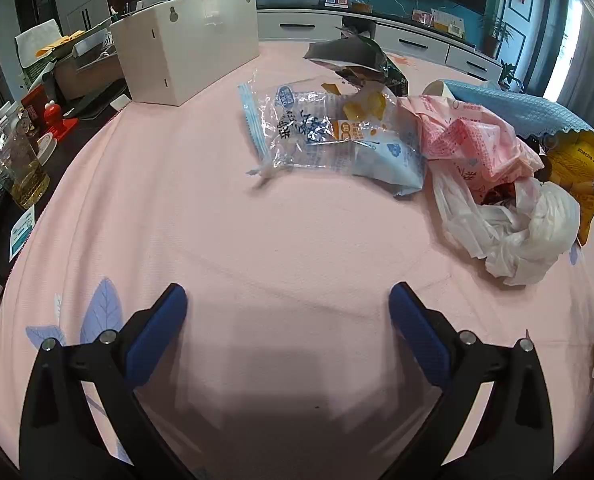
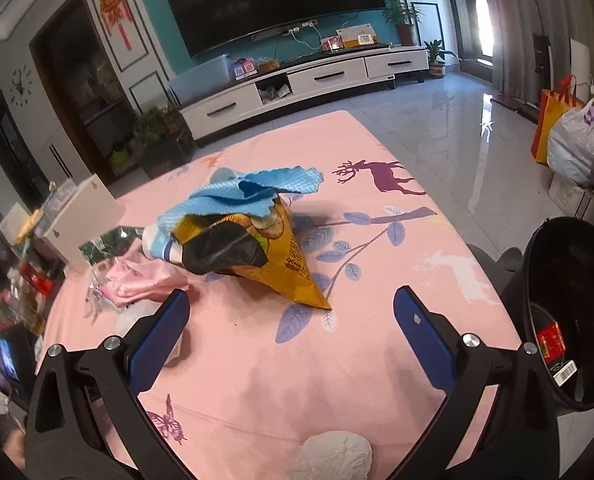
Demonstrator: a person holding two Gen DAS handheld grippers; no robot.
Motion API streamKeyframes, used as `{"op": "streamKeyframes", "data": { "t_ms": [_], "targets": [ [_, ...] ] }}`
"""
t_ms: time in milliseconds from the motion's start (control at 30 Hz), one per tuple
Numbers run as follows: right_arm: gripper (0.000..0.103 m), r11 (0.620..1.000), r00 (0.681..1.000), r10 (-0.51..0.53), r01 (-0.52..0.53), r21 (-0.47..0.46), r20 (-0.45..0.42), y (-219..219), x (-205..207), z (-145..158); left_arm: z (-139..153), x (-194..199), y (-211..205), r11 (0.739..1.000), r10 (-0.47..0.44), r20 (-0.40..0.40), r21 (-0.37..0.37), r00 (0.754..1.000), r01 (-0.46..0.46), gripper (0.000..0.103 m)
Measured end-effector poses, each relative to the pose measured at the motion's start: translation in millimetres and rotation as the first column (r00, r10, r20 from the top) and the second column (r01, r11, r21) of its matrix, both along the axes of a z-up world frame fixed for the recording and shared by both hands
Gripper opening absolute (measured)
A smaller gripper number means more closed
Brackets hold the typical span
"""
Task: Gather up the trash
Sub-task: 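Move both tools back to the table and hold above the remaining trash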
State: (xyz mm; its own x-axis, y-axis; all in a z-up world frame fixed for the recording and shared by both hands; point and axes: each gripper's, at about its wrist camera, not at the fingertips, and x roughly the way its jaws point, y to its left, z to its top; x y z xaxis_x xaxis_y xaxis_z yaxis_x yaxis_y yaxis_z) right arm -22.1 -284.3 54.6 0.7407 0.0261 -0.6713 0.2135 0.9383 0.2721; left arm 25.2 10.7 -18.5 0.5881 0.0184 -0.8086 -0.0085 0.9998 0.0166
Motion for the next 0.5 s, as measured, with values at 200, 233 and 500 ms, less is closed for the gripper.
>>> {"op": "streamKeyframes", "data": {
  "t_ms": [200,233,500],
  "targets": [
    [0.1,0.997,0.998,-0.05,0.052,-0.061,0.032,8,-4,2,0,0,0,1.0,0.0,0.0,0.0,1.0,0.0,0.101],
    [0.1,0.997,0.998,-0.056,0.058,-0.052,0.042,8,-6,1,0,0,0,1.0,0.0,0.0,0.0,1.0,0.0,0.101],
    [0.1,0.985,0.993,-0.117,0.117,-0.125,0.008,9,-9,-14,0,0,0,1.0,0.0,0.0,0.0,1.0,0.0,0.101]
  ]
}}
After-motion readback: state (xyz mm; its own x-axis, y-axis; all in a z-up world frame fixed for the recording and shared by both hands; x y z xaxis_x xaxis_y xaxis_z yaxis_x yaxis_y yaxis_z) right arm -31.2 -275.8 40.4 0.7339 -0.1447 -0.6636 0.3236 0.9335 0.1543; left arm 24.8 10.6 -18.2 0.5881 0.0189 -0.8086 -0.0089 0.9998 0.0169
